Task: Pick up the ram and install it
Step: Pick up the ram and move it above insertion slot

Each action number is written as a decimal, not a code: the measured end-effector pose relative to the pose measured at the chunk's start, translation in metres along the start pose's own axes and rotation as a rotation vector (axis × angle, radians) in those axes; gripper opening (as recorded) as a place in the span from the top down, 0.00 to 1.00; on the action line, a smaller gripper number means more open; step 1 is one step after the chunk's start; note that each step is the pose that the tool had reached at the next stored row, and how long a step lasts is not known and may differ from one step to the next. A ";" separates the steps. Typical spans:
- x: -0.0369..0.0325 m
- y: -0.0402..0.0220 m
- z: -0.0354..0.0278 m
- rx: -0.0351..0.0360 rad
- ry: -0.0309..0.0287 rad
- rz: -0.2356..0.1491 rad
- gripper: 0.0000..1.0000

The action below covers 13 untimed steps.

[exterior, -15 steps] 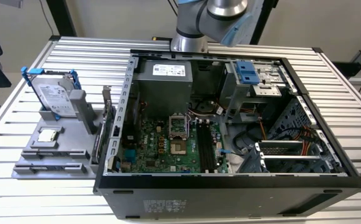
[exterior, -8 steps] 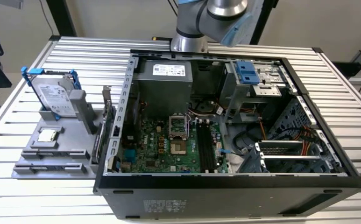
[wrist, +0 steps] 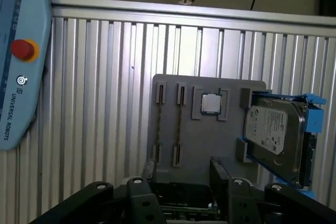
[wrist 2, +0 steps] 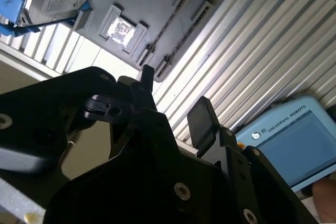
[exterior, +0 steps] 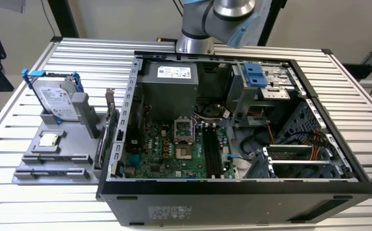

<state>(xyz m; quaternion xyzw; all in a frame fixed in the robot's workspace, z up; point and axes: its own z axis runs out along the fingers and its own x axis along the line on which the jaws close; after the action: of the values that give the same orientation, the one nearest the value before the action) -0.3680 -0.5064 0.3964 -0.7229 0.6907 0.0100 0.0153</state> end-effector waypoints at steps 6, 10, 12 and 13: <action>0.0000 0.0000 0.0009 0.0004 -0.0001 0.002 0.00; 0.0001 0.0000 0.0022 0.0003 0.0001 0.006 0.00; 0.0001 0.0000 0.0030 0.0004 0.0002 0.010 0.00; 0.0000 0.0001 0.0036 0.0006 0.0003 0.012 0.00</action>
<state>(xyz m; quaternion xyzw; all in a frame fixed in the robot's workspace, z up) -0.3681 -0.5063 0.3928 -0.7186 0.6952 0.0098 0.0153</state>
